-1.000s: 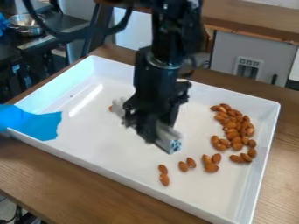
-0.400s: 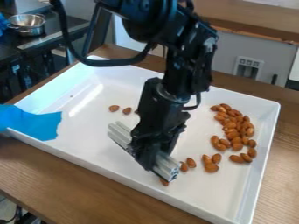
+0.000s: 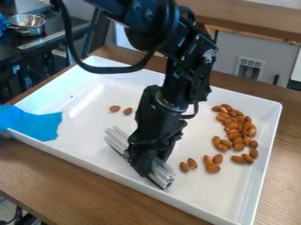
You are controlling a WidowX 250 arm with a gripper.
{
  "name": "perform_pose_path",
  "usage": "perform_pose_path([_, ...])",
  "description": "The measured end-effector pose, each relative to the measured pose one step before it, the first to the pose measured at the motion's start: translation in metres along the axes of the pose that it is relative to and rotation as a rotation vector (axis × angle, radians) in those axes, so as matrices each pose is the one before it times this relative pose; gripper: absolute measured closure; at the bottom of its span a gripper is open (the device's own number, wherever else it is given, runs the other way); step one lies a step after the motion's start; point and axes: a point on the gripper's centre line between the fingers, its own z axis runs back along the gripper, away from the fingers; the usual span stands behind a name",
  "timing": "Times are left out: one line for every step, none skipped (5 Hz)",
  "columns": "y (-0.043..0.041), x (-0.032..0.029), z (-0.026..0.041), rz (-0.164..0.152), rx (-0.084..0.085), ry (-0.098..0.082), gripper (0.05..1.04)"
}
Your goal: Sweep into pile
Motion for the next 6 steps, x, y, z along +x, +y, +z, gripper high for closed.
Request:
perform_pose_path([-0.00749, 0.00021, 0.00011, -0.0098, -0.0262, -0.0013, 0.705])
perform_pose_path([-0.01672, 0.00092, 0.00107, 0.0016, -0.0342, -0.0063, 0.705])
perform_pose_path([-0.01838, -0.00454, 0.00140, 0.0001, -0.0192, -0.0173, 0.705])
perform_pose_path([-0.02263, -0.00329, 0.00281, 0.0201, -0.0194, -0.0206, 0.705])
perform_pose_path([-0.02610, -0.00790, 0.00492, 0.0115, -0.0233, -0.0190, 0.705])
perform_pose_path([-0.02990, -0.01138, 0.00606, 0.0101, -0.0139, -0.0038, 0.705])
